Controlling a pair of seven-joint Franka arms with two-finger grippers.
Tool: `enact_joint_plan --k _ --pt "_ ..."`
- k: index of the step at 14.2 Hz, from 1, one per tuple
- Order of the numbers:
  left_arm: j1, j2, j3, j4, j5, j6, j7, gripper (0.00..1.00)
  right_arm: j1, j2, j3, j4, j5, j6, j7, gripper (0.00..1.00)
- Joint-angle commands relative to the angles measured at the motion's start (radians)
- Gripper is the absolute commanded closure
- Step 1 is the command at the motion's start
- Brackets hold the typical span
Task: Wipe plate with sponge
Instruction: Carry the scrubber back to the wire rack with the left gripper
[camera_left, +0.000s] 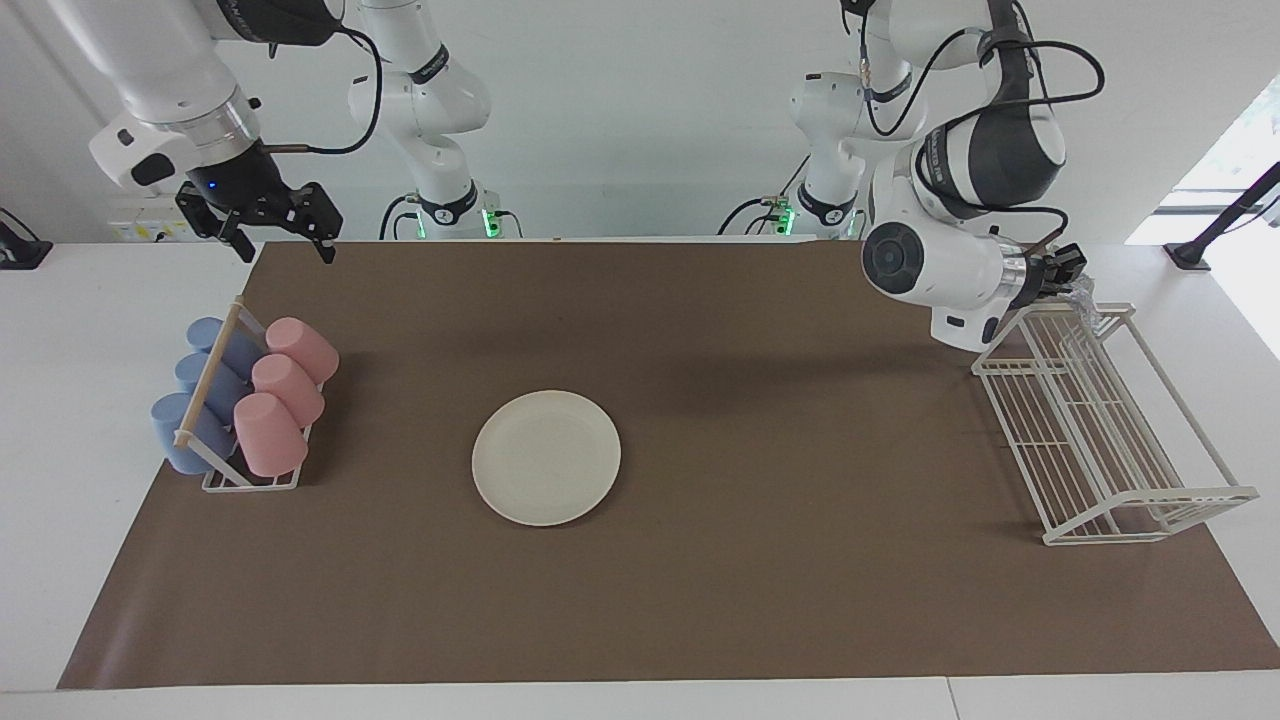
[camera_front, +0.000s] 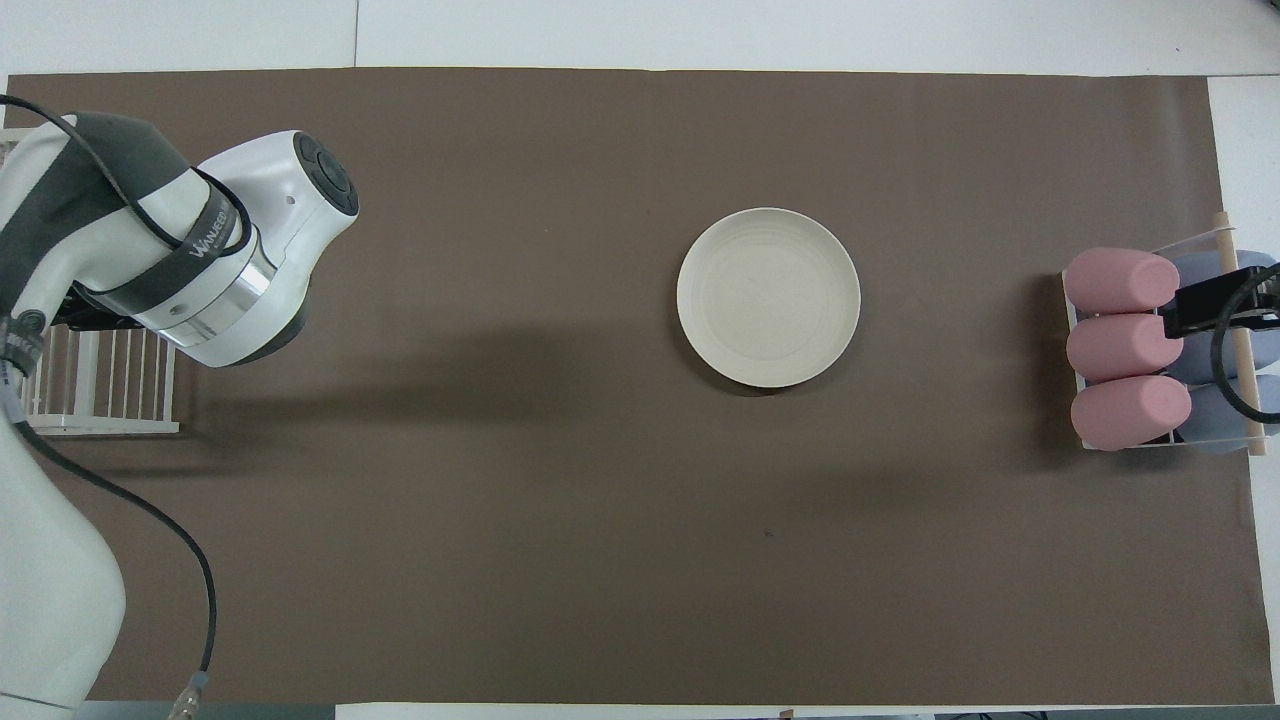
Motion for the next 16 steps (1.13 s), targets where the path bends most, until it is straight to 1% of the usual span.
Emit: enact_joint_plan --k 1,3,6,13,14,15,16 --pt "0.043 0.061 0.002 0.045 -0.002 0.015 -0.156 1.0 0.0 -0.027 0.003 -0.029 -0.001 0.017 -0.005 0.0" --pt "0.053 0.061 0.002 0.036 -0.031 0.08 -0.201 1.0 0.003 -0.027 0.003 -0.029 -0.001 0.017 -0.006 0.0" --pt "0.057 0.063 0.002 0.045 -0.131 0.12 -0.244 1.0 0.003 -0.027 0.003 -0.029 0.001 0.018 -0.009 0.0" --pt "0.052 0.063 0.0 0.036 -0.14 0.157 -0.26 1.0 -0.005 -0.027 0.003 -0.029 0.001 0.017 -0.005 0.0" --pt "0.052 0.063 0.0 0.034 -0.14 0.16 -0.26 0.74 -0.003 -0.027 0.003 -0.029 -0.001 0.018 -0.005 0.0" --pt "0.052 0.063 0.0 0.034 -0.14 0.16 -0.261 0.53 -0.003 -0.027 0.003 -0.029 -0.001 0.018 -0.005 0.0" --pt "0.054 0.06 -0.001 0.034 -0.143 0.161 -0.261 0.27 -0.003 -0.027 0.003 -0.029 -0.001 0.017 -0.005 0.0"
